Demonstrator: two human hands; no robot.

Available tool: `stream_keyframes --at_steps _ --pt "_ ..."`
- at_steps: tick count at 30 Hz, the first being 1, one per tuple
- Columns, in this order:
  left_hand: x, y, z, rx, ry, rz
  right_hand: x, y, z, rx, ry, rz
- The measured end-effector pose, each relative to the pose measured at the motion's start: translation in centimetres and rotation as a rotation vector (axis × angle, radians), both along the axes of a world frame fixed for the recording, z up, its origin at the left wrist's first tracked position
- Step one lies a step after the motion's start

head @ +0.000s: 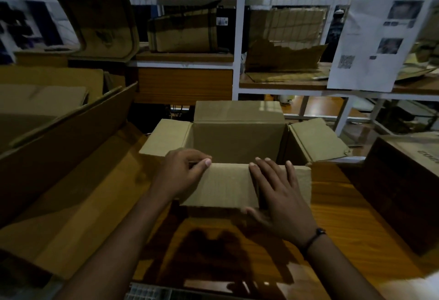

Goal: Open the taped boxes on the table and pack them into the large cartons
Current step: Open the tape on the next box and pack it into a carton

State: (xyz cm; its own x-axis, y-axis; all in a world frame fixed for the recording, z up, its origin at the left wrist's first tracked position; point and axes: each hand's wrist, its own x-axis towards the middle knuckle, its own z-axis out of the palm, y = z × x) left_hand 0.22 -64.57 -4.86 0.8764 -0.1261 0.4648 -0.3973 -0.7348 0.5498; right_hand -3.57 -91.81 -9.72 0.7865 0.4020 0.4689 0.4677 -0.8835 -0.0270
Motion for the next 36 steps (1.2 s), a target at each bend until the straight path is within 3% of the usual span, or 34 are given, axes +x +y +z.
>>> stream_keyframes --at_steps 4,9,16,19,22,28,36 --pt "0.0 2.4 -0.8 -0.139 0.052 0.019 -0.1 -0.5 -0.3 -0.166 0.009 -0.046" --pt "0.1 2.9 -2.0 -0.353 0.052 -0.031 0.0 -1.3 2.6 -0.119 0.029 -0.009" --pt "0.0 2.3 -3.4 -0.625 0.101 -0.157 1.7 -3.3 7.0 0.123 -0.366 -0.040" --pt "0.0 1.9 -3.5 -0.550 0.044 -0.090 3.3 -2.7 7.4 0.262 -0.421 -0.174" --pt "0.3 1.3 -3.4 -0.378 -0.043 0.046 5.1 -1.9 6.3 0.263 -0.325 -0.302" --pt "1.2 1.5 -4.4 -0.187 -0.126 0.075 6.2 -0.6 1.1 0.280 -0.152 -0.292" --pt "3.1 2.2 -5.3 -0.028 -0.177 0.140 5.3 0.4 -1.4 0.203 -0.272 -0.290"
